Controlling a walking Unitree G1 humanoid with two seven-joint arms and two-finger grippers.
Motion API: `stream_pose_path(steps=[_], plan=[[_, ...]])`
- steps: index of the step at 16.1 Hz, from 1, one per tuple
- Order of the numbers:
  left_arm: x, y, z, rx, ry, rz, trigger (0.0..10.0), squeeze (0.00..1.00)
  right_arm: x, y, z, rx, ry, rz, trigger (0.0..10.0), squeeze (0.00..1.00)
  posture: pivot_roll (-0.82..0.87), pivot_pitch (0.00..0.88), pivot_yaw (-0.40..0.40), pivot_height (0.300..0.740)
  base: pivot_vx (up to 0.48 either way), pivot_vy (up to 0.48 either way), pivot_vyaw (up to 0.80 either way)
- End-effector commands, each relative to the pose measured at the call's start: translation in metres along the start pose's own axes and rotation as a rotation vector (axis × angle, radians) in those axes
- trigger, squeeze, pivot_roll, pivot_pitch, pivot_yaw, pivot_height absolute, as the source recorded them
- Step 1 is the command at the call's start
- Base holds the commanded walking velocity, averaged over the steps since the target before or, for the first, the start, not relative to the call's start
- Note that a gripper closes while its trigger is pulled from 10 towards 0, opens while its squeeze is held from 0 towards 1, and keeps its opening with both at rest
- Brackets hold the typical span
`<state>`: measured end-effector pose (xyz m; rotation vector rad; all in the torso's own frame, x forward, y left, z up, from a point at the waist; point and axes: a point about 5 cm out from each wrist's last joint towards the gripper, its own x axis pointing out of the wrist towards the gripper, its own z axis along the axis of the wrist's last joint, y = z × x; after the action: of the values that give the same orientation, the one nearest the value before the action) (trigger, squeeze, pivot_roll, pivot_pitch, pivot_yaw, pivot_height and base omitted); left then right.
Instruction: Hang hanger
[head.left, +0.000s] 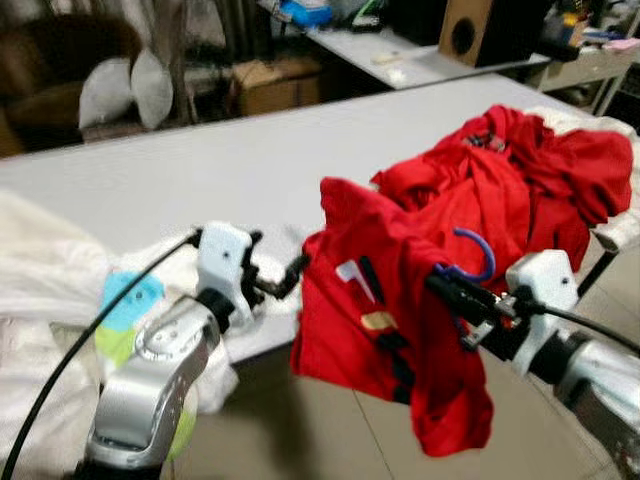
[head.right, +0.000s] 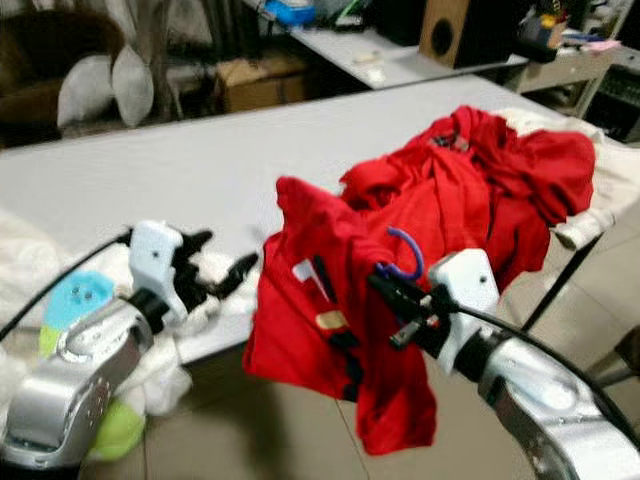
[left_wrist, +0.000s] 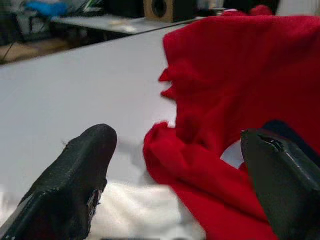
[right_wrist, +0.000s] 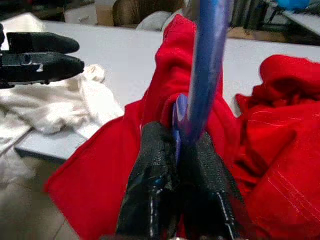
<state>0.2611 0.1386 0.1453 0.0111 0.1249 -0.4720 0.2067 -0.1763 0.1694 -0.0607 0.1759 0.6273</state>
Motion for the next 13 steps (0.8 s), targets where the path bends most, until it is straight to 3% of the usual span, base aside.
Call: stream_pose_path(steps=[1, 2, 8, 9, 10, 11, 13], plan=[[0.001, 0.002, 0.000, -0.014, 0.000, 0.018, 10.0, 0.00, 0.000, -0.002, 0.004, -0.019, -0.023, -0.016, 10.0, 0.00, -0.09, 0.000, 0.035, 0.740, 0.000, 0.000, 0.00], [0.001, 0.002, -0.001, 0.014, 0.003, 0.022, 10.0, 0.00, 0.001, 0.001, 0.005, -0.023, -0.027, -0.003, 10.0, 0.00, -0.09, 0.000, 0.032, 0.740, 0.000, 0.000, 0.00], [0.000, 0.000, -0.002, 0.017, 0.000, 0.027, 10.0, 0.00, 0.001, 0.005, 0.006, -0.046, -0.021, 0.077, 10.0, 0.00, -0.08, 0.000, 0.024, 0.740, 0.000, -0.480, 0.00], [-0.002, 0.002, -0.002, 0.018, -0.002, 0.028, 10.0, 0.00, -0.007, 0.014, 0.011, -0.049, -0.018, 0.236, 10.0, 0.00, -0.08, 0.000, 0.023, 0.740, 0.000, -0.480, 0.00], [-0.003, 0.003, -0.002, 0.020, -0.004, 0.028, 10.0, 0.00, -0.011, 0.018, 0.011, -0.043, -0.008, 0.300, 10.0, 0.00, -0.08, 0.000, 0.023, 0.740, 0.000, -0.480, 0.00], [-0.006, 0.006, 0.000, 0.021, -0.008, 0.029, 10.0, 0.00, -0.021, 0.027, 0.004, -0.063, 0.076, 0.431, 10.0, 0.00, -0.08, 0.000, 0.022, 0.740, 0.000, -0.480, 0.00], [-0.011, 0.013, 0.000, 0.032, -0.013, 0.033, 10.0, 0.00, -0.028, 0.027, -0.011, -0.060, 0.177, 0.465, 10.0, 0.00, -0.08, 0.000, 0.020, 0.740, 0.000, -0.480, 0.00]])
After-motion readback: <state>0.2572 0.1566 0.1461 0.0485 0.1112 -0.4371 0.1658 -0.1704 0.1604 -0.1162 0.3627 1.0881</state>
